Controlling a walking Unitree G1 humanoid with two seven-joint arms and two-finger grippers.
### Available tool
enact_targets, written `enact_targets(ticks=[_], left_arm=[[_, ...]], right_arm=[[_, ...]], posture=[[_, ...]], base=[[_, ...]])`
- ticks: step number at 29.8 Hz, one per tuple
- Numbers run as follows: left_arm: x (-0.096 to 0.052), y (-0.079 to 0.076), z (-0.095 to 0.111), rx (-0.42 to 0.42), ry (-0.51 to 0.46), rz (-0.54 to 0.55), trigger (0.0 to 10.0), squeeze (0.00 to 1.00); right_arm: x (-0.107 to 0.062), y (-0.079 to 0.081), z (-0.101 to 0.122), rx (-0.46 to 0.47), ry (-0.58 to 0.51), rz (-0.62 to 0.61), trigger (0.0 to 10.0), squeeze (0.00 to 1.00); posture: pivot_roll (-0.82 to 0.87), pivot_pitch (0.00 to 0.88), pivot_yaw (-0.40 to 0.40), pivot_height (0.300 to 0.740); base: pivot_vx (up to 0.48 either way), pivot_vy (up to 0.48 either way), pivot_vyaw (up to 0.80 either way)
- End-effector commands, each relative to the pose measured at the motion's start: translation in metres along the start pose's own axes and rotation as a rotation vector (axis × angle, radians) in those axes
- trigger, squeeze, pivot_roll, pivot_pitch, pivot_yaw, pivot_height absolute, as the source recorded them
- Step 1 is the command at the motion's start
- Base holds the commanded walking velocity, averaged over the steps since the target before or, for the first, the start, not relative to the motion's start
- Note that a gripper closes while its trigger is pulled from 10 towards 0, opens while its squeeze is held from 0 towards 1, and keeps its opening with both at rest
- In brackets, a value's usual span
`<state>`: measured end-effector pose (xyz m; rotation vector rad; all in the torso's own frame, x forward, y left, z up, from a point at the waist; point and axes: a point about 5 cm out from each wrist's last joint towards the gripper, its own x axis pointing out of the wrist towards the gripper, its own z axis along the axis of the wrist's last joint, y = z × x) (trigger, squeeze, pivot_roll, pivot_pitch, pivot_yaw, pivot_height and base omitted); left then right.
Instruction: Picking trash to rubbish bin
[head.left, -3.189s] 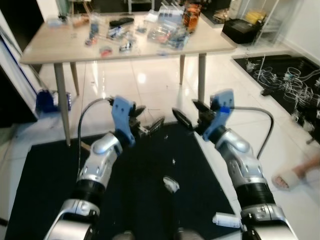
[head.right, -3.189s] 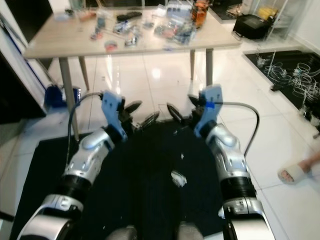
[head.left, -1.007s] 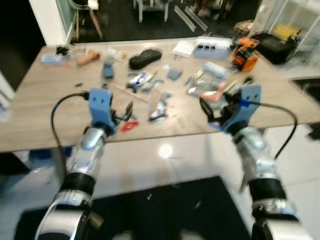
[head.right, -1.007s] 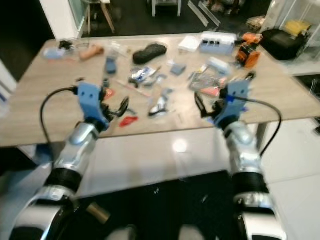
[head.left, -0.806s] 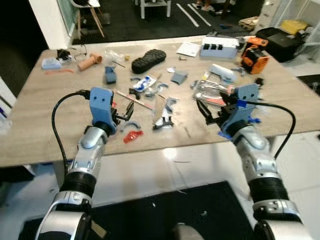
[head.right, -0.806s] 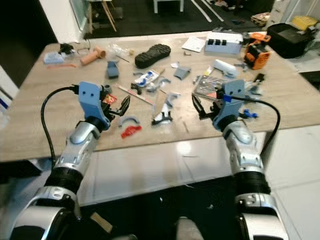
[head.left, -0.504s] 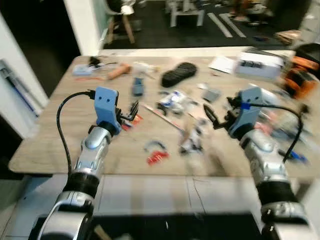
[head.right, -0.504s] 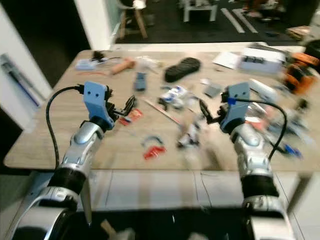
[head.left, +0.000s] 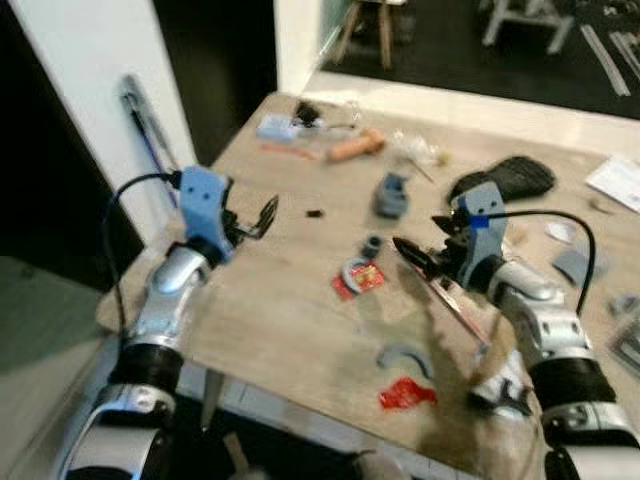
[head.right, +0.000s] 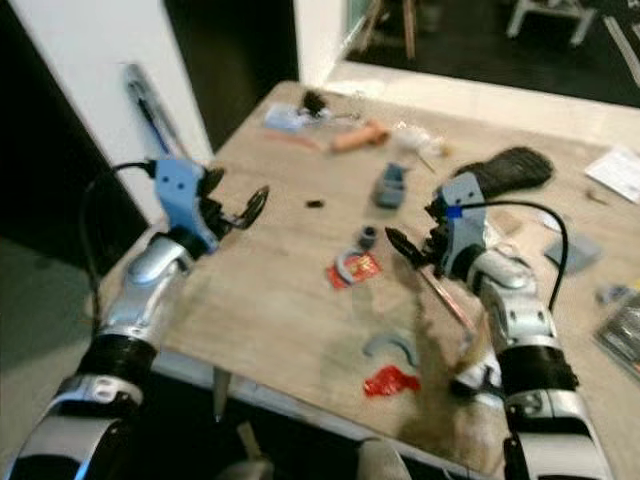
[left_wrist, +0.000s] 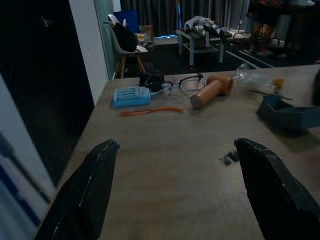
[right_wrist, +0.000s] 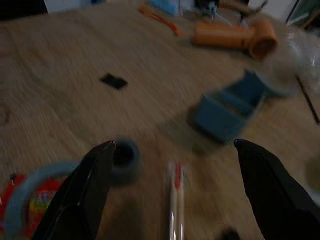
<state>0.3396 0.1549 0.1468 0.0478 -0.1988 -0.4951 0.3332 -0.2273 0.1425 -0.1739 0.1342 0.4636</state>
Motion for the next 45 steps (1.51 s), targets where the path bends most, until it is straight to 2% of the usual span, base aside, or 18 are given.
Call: enact_targets(ticks=[1, 3, 4, 6, 8, 9, 10, 11, 13, 15, 19, 24, 31, 37, 45], left_arm=[[0.000, -0.006, 0.004, -0.005, -0.012, -0.082, 10.0, 0.00], [0.000, -0.007, 0.004, -0.009, -0.013, -0.105, 10.0, 0.00], [-0.002, -0.014, 0.005, -0.009, -0.012, -0.173, 10.0, 0.00], [-0.004, -0.019, 0.005, -0.009, -0.012, -0.230, 10.0, 0.00], [-0.005, -0.021, 0.006, -0.010, -0.014, -0.247, 10.0, 0.00], [-0.007, -0.025, 0.008, -0.020, -0.023, -0.303, 10.0, 0.00], [-0.008, -0.027, 0.009, -0.023, -0.026, -0.324, 10.0, 0.00], [-0.010, -0.029, 0.011, -0.019, -0.033, -0.360, 10.0, 0.00], [-0.012, -0.034, 0.014, -0.010, -0.040, -0.422, 10.0, 0.00], [-0.014, -0.037, 0.015, -0.007, -0.042, -0.455, 10.0, 0.00], [-0.017, -0.042, 0.017, 0.015, -0.031, -0.522, 10.0, 0.00], [-0.017, -0.042, 0.017, 0.015, -0.027, -0.528, 10.0, 0.00], [-0.019, -0.042, 0.017, 0.023, -0.019, -0.526, 10.0, 0.00], [-0.015, -0.038, 0.017, 0.054, -0.012, -0.473, 10.0, 0.00], [-0.012, -0.035, 0.018, 0.069, -0.024, -0.435, 10.0, 0.00]], right_arm=[[-0.005, -0.013, -0.001, 0.027, 0.020, -0.064, 10.0, 0.00], [-0.006, -0.015, 0.000, 0.025, 0.024, -0.070, 10.0, 0.00], [-0.009, -0.020, 0.000, -0.006, 0.060, -0.081, 10.0, 0.00], [-0.012, -0.026, 0.000, -0.028, 0.104, -0.112, 10.0, 0.00], [-0.013, -0.028, -0.001, -0.033, 0.119, -0.127, 10.0, 0.00], [-0.018, -0.042, -0.001, 0.021, 0.181, -0.223, 10.0, 0.00], [-0.020, -0.048, -0.001, 0.052, 0.205, -0.264, 10.0, 0.00], [-0.023, -0.054, -0.001, 0.122, 0.238, -0.301, 10.0, 0.00], [-0.027, -0.057, 0.001, 0.204, 0.275, -0.303, 10.0, 0.00], [-0.029, -0.056, 0.003, 0.219, 0.287, -0.285, 10.0, 0.00], [-0.037, -0.055, 0.009, 0.182, 0.325, -0.256, 10.0, 0.00], [-0.039, -0.055, 0.007, 0.205, 0.325, -0.249, 10.0, 0.00], [-0.040, -0.046, 0.010, 0.238, 0.351, -0.169, 10.0, 0.00], [-0.038, -0.039, 0.011, 0.254, 0.356, -0.155, 10.0, 0.00], [-0.025, -0.020, 0.011, 0.356, 0.356, -0.103, 10.0, 0.00]], posture=[[-0.09, 0.000, 0.020, 0.740], [-0.09, 0.000, 0.021, 0.740], [-0.09, 0.000, 0.021, 0.740], [-0.09, 0.000, 0.022, 0.740], [-0.09, 0.000, 0.022, 0.740], [-0.09, 0.000, 0.022, 0.740], [-0.09, 0.000, 0.022, 0.740], [-0.09, 0.000, 0.020, 0.740], [-0.09, 0.000, 0.020, 0.740], [-0.09, 0.000, 0.021, 0.740], [-0.10, 0.000, 0.023, 0.740], [-0.10, 0.000, 0.023, 0.740], [-0.10, 0.000, 0.022, 0.740], [-0.10, 0.000, 0.021, 0.740], [-0.10, 0.000, 0.021, 0.740]], base=[[0.000, 0.000, 0.00], [0.000, 0.000, 0.00], [0.000, 0.000, 0.00], [0.000, 0.000, 0.00], [0.000, 0.000, 0.00], [0.000, 0.000, 0.00], [0.000, 0.000, 0.00], [0.000, 0.000, 0.00], [0.000, 0.000, 0.00], [0.000, 0.000, 0.00], [0.000, 0.000, 0.00], [0.000, 0.000, -0.27], [0.000, 0.000, -0.69], [0.000, 0.000, -0.69], [0.000, 0.000, -0.06]])
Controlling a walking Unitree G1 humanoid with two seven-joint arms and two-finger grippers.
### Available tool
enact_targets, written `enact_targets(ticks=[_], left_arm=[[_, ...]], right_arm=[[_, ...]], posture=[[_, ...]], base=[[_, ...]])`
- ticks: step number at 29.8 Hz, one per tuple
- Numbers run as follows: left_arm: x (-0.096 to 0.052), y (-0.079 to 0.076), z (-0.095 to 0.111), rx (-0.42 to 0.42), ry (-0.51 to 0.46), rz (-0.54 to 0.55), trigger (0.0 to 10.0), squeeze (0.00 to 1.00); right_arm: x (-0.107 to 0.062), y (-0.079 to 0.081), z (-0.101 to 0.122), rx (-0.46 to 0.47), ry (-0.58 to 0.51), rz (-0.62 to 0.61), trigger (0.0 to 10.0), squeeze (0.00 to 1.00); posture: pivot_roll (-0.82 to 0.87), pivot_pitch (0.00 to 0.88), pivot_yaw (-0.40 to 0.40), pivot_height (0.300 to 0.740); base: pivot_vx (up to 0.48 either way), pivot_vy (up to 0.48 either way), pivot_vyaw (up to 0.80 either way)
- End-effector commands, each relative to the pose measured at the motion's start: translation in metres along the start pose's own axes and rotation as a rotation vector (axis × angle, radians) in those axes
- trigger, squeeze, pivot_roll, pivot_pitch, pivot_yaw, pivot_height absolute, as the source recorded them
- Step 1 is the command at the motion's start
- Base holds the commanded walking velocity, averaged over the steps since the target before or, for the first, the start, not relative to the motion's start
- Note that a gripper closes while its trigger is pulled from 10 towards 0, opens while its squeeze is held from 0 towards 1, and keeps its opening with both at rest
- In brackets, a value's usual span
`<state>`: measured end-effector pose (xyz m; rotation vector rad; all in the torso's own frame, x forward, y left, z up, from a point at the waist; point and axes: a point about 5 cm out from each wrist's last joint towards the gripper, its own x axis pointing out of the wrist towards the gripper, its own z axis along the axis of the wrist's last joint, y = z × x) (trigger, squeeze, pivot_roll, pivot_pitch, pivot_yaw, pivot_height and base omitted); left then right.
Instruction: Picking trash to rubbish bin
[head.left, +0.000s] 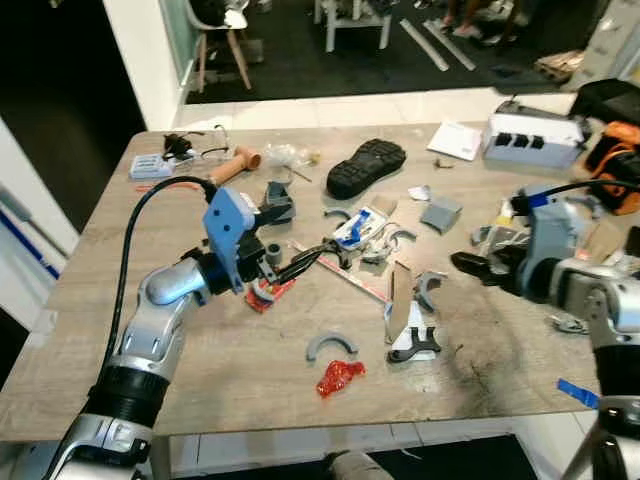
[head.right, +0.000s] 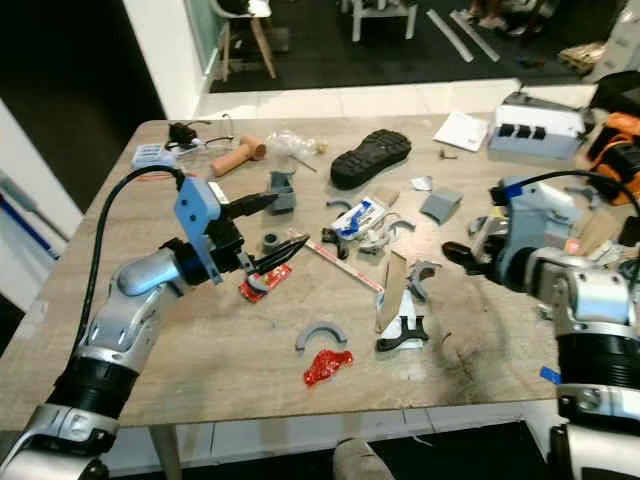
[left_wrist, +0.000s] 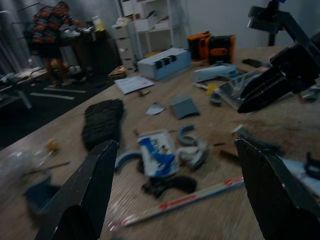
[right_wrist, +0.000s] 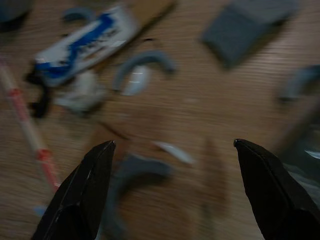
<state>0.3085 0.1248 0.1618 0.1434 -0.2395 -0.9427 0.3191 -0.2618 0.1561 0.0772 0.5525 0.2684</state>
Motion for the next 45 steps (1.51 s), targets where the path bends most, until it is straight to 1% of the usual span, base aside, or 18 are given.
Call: enact_targets(ticks=[1, 4, 6, 9, 10, 11, 14, 17, 20, 23, 26, 31, 33, 36, 39, 41, 43, 45], left_arm=[[-0.004, 0.003, -0.003, 0.008, 0.015, 0.020, 10.0, 0.00], [-0.004, 0.003, -0.003, 0.009, 0.016, 0.020, 10.0, 0.00], [-0.004, 0.003, -0.002, 0.010, 0.016, 0.020, 10.0, 0.00], [-0.004, 0.003, -0.002, 0.011, 0.016, 0.020, 10.0, 0.00], [-0.004, 0.002, -0.002, 0.013, 0.016, 0.019, 10.0, 0.00], [-0.004, 0.002, -0.002, 0.013, 0.016, 0.019, 10.0, 0.00], [-0.004, 0.002, -0.003, 0.011, 0.016, 0.018, 10.0, 0.00], [-0.004, 0.002, -0.003, 0.010, 0.015, 0.017, 10.0, 0.00], [-0.004, 0.002, -0.003, 0.010, 0.015, 0.017, 10.0, 0.00], [-0.004, 0.001, -0.003, 0.008, 0.013, 0.014, 10.0, 0.00], [-0.004, 0.001, -0.003, 0.007, 0.013, 0.013, 10.0, 0.00], [-0.004, 0.001, -0.003, 0.006, 0.013, 0.013, 10.0, 0.00], [-0.004, 0.001, -0.003, 0.004, 0.013, 0.012, 10.0, 0.00], [-0.004, 0.001, -0.003, 0.004, 0.012, 0.012, 10.0, 0.00], [-0.004, 0.001, -0.003, 0.002, 0.011, 0.011, 10.0, 0.00], [-0.004, 0.001, -0.003, 0.001, 0.011, 0.010, 10.0, 0.00], [-0.004, 0.001, -0.003, 0.001, 0.010, 0.009, 10.0, 0.00], [-0.004, 0.000, -0.004, 0.001, 0.009, 0.008, 10.0, 0.00]], right_arm=[[0.004, 0.011, 0.003, 0.020, 0.013, 0.048, 10.0, 0.00], [0.006, 0.014, 0.000, 0.030, 0.036, 0.060, 10.0, 0.00], [0.010, 0.019, -0.007, 0.064, 0.082, 0.081, 10.0, 0.00], [0.012, 0.021, -0.010, 0.069, 0.092, 0.087, 10.0, 0.00], [0.016, 0.026, -0.014, 0.087, 0.117, 0.106, 10.0, 0.00], [0.016, 0.026, -0.014, 0.087, 0.117, 0.106, 10.0, 0.00], [0.017, 0.036, -0.022, 0.099, 0.188, 0.141, 10.0, 0.00], [0.015, 0.037, -0.023, 0.100, 0.217, 0.142, 10.0, 0.00], [0.014, 0.035, -0.023, 0.097, 0.222, 0.134, 10.0, 0.00], [0.009, 0.026, -0.016, 0.068, 0.212, 0.086, 10.0, 0.00], [0.005, 0.022, -0.011, 0.059, 0.206, 0.063, 10.0, 0.00], [0.000, 0.019, -0.007, 0.056, 0.210, 0.051, 10.0, 0.00], [-0.008, 0.016, -0.001, 0.049, 0.230, 0.035, 10.0, 0.00], [-0.013, 0.017, 0.002, 0.045, 0.236, 0.036, 10.0, 0.00], [-0.024, 0.019, 0.011, 0.025, 0.243, 0.051, 10.0, 0.00], [-0.025, 0.020, 0.012, 0.019, 0.245, 0.053, 10.0, 0.00], [-0.026, 0.027, 0.013, 0.022, 0.264, 0.092, 10.0, 0.00], [-0.026, 0.030, 0.012, 0.026, 0.272, 0.109, 10.0, 0.00]], posture=[[-0.10, 0.000, 0.020, 0.740], [-0.10, 0.000, 0.020, 0.740], [-0.10, 0.000, 0.020, 0.740], [-0.10, 0.000, 0.018, 0.740], [-0.10, 0.000, 0.018, 0.740], [-0.10, 0.000, 0.018, 0.740], [-0.10, 0.000, 0.016, 0.740], [-0.10, 0.000, 0.017, 0.740], [-0.10, 0.000, 0.017, 0.740], [-0.10, 0.000, 0.017, 0.740], [-0.10, 0.000, 0.017, 0.740], [-0.10, 0.000, 0.018, 0.740], [-0.10, 0.000, 0.017, 0.740], [-0.10, 0.000, 0.018, 0.740], [-0.10, 0.000, 0.018, 0.740], [-0.10, 0.000, 0.018, 0.740], [-0.10, 0.000, 0.016, 0.740], [-0.10, 0.000, 0.015, 0.740]], base=[[0.000, 0.000, 0.00], [0.000, 0.000, 0.00], [0.000, 0.000, 0.00], [0.000, 0.000, 0.00], [0.000, 0.000, 0.00], [0.000, 0.000, 0.00], [0.000, 0.000, 0.00], [0.000, 0.000, 0.00], [0.000, 0.000, 0.00], [0.000, 0.000, 0.00], [0.000, 0.000, 0.00], [0.000, 0.000, 0.00], [0.000, 0.000, 0.00], [0.000, 0.000, 0.00], [0.000, 0.000, 0.00], [0.000, 0.000, 0.00], [0.000, 0.000, 0.00], [0.000, 0.000, 0.00]])
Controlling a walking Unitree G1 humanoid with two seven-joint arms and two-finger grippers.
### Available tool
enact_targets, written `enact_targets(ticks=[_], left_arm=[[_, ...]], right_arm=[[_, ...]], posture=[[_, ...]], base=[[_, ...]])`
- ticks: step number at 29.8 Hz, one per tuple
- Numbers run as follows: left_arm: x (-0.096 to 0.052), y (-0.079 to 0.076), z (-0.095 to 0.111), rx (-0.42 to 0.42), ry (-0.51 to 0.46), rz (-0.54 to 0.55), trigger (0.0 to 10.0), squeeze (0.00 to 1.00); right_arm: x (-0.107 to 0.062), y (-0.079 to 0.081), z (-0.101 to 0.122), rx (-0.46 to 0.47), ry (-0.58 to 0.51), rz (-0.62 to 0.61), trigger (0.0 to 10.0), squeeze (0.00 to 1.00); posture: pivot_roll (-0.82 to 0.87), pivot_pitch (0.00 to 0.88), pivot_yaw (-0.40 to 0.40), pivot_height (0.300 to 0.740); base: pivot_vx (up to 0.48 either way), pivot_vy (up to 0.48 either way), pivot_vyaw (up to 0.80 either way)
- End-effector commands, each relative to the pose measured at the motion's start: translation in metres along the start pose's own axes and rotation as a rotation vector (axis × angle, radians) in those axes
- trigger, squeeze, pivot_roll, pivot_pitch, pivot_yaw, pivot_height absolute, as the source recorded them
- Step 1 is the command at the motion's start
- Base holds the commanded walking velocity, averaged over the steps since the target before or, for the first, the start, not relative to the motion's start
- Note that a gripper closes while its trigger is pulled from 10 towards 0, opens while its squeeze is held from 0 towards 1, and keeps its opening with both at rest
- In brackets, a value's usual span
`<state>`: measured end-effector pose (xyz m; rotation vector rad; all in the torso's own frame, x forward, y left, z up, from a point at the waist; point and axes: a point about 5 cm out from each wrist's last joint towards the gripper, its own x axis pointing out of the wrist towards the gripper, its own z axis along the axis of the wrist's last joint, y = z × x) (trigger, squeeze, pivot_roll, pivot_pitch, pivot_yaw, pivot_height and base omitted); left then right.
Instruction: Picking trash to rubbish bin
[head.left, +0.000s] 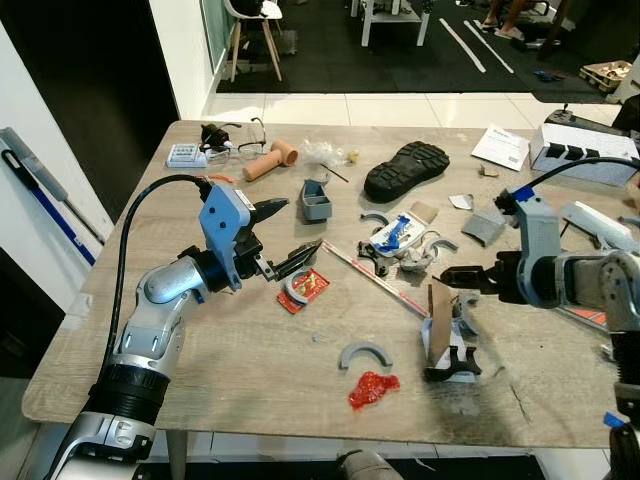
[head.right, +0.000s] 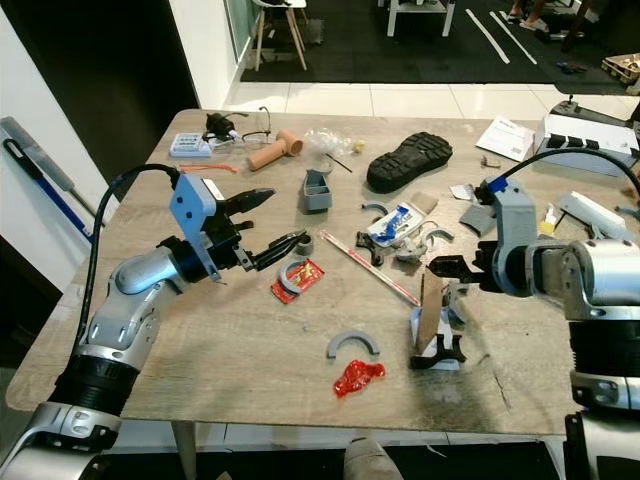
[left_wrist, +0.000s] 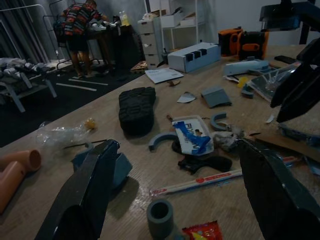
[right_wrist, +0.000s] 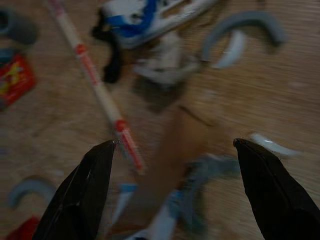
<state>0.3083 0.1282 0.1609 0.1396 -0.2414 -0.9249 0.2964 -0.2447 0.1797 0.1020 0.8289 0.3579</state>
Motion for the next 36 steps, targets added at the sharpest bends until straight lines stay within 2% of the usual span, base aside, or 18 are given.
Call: enact_targets(ticks=[1, 7, 10, 12, 14, 15, 16, 18, 20, 31, 33, 35, 36], left_arm=[[0.000, -0.001, -0.003, 0.002, 0.012, -0.011, 10.0, 0.00], [-0.001, -0.002, -0.003, 0.003, 0.012, -0.009, 10.0, 0.00], [-0.001, -0.002, -0.004, 0.002, 0.012, -0.008, 10.0, 0.00], [-0.001, -0.002, -0.004, 0.002, 0.012, -0.009, 10.0, 0.00], [-0.001, -0.002, -0.004, 0.000, 0.012, -0.010, 10.0, 0.00], [-0.001, -0.002, -0.004, 0.000, 0.012, -0.010, 10.0, 0.00], [-0.001, -0.002, -0.004, 0.000, 0.012, -0.011, 10.0, 0.00], [-0.001, -0.002, -0.004, 0.000, 0.012, -0.012, 10.0, 0.00], [-0.001, -0.002, -0.004, 0.000, 0.013, -0.014, 10.0, 0.00], [-0.001, -0.002, -0.004, 0.000, 0.012, -0.016, 10.0, 0.00], [-0.001, -0.002, -0.004, 0.000, 0.012, -0.016, 10.0, 0.00], [-0.001, -0.002, -0.004, -0.002, 0.011, -0.017, 10.0, 0.00], [-0.001, -0.002, -0.004, -0.002, 0.011, -0.017, 10.0, 0.00]], right_arm=[[0.000, 0.009, 0.003, -0.008, 0.005, 0.039, 10.0, 0.00], [0.003, 0.019, -0.001, 0.001, 0.042, 0.091, 10.0, 0.00], [0.000, 0.020, -0.005, -0.029, 0.062, 0.101, 10.0, 0.00], [-0.005, 0.019, -0.008, -0.081, 0.075, 0.101, 10.0, 0.00], [-0.014, 0.017, -0.012, -0.176, 0.085, 0.089, 10.0, 0.00], [-0.014, 0.017, -0.012, -0.176, 0.085, 0.089, 10.0, 0.00], [-0.018, 0.018, -0.014, -0.214, 0.098, 0.093, 10.0, 0.00], [-0.025, 0.013, -0.023, -0.311, 0.149, 0.056, 10.0, 0.00], [-0.028, 0.010, -0.031, -0.359, 0.196, 0.026, 10.0, 0.00], [-0.031, 0.004, -0.037, -0.349, 0.247, -0.015, 10.0, 0.00], [-0.033, 0.000, -0.039, -0.362, 0.259, -0.035, 10.0, 0.00], [-0.033, -0.015, -0.043, -0.342, 0.280, -0.096, 10.0, 0.00], [-0.033, -0.015, -0.043, -0.342, 0.280, -0.096, 10.0, 0.00]], posture=[[-0.10, 0.000, 0.014, 0.740], [-0.10, 0.000, 0.010, 0.740], [-0.10, 0.000, 0.010, 0.740], [-0.10, 0.000, 0.012, 0.740], [-0.10, 0.000, 0.014, 0.740], [-0.10, 0.000, 0.014, 0.740], [-0.10, 0.000, 0.014, 0.740], [-0.11, 0.000, 0.017, 0.740], [-0.11, 0.000, 0.018, 0.740], [-0.11, 0.000, 0.019, 0.740], [-0.11, 0.000, 0.019, 0.740], [-0.11, 0.000, 0.019, 0.740], [-0.11, 0.000, 0.019, 0.740]], base=[[0.000, 0.000, 0.00], [0.000, 0.000, 0.00], [0.000, 0.000, 0.00], [0.000, 0.000, 0.00], [0.000, 0.000, 0.00], [0.000, 0.000, 0.00], [0.000, 0.000, 0.00], [0.000, 0.000, 0.00], [0.000, 0.000, 0.00], [0.000, 0.000, 0.00], [0.000, 0.000, 0.00], [0.000, 0.000, 0.00], [0.000, 0.000, 0.00]])
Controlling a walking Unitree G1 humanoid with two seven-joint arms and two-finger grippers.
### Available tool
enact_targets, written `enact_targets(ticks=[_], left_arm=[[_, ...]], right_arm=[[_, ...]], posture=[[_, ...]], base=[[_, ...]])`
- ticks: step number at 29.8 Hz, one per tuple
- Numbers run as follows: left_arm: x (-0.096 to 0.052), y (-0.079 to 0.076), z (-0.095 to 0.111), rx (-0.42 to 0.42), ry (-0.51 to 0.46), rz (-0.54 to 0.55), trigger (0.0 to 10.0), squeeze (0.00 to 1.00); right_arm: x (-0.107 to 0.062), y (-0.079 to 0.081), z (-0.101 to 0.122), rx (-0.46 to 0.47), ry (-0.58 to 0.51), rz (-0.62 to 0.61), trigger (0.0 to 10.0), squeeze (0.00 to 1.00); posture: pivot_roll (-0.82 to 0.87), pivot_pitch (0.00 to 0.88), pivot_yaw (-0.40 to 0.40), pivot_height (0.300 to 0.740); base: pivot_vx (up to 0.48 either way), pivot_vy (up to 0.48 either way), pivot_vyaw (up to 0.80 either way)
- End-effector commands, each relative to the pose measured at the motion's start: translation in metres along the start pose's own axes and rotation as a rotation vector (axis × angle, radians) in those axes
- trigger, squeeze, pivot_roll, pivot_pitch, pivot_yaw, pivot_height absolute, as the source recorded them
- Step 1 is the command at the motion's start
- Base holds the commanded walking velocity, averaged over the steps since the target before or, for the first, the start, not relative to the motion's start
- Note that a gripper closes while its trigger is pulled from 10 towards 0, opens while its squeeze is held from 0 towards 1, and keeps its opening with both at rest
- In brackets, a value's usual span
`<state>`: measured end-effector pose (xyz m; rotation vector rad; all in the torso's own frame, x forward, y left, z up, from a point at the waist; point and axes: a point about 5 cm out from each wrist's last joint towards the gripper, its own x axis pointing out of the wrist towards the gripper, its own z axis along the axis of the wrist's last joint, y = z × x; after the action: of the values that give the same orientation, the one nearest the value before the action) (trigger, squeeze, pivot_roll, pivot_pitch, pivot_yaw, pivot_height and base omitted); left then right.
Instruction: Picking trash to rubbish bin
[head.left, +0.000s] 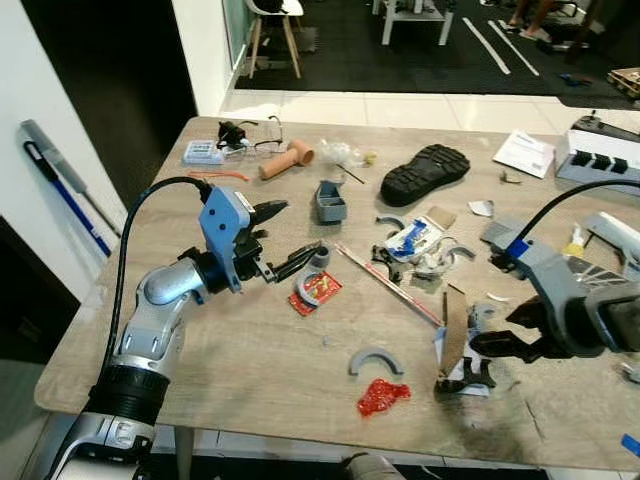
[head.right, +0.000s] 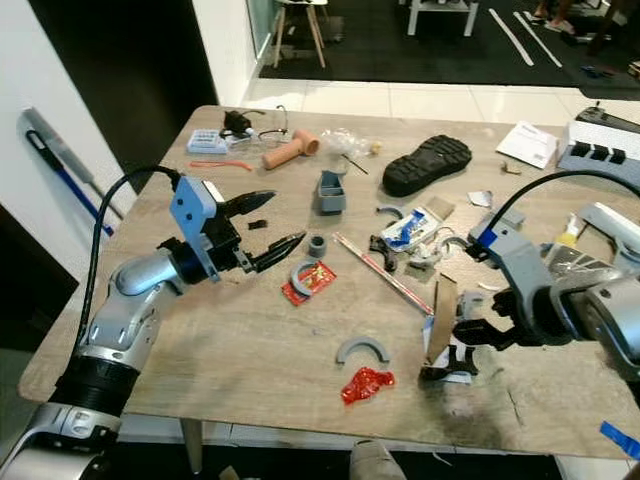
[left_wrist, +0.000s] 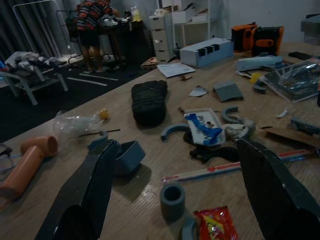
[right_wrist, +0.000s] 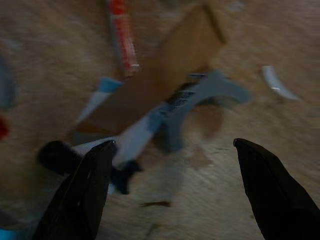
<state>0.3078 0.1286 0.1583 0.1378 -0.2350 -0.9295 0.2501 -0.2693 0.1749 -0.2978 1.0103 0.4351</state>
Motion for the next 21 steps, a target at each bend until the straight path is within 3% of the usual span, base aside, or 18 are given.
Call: enact_targets(ticks=[1, 9, 21], left_arm=[[0.000, -0.002, -0.002, 0.002, 0.006, -0.013, 10.0, 0.00], [0.000, -0.003, -0.002, 0.001, 0.005, -0.017, 10.0, 0.00], [0.001, -0.004, -0.001, 0.000, 0.003, -0.020, 10.0, 0.00]], right_arm=[[0.004, -0.004, -0.006, 0.011, 0.020, -0.016, 10.0, 0.00], [0.006, -0.009, 0.002, 0.100, -0.030, -0.024, 10.0, 0.00], [0.022, -0.001, 0.004, 0.217, -0.077, 0.124, 10.0, 0.00]], posture=[[-0.11, 0.000, 0.019, 0.740], [-0.10, 0.000, 0.019, 0.740], [-0.10, 0.000, 0.017, 0.740]], base=[[0.000, 0.000, 0.00], [0.000, 0.000, 0.00], [0.000, 0.000, 0.00]])
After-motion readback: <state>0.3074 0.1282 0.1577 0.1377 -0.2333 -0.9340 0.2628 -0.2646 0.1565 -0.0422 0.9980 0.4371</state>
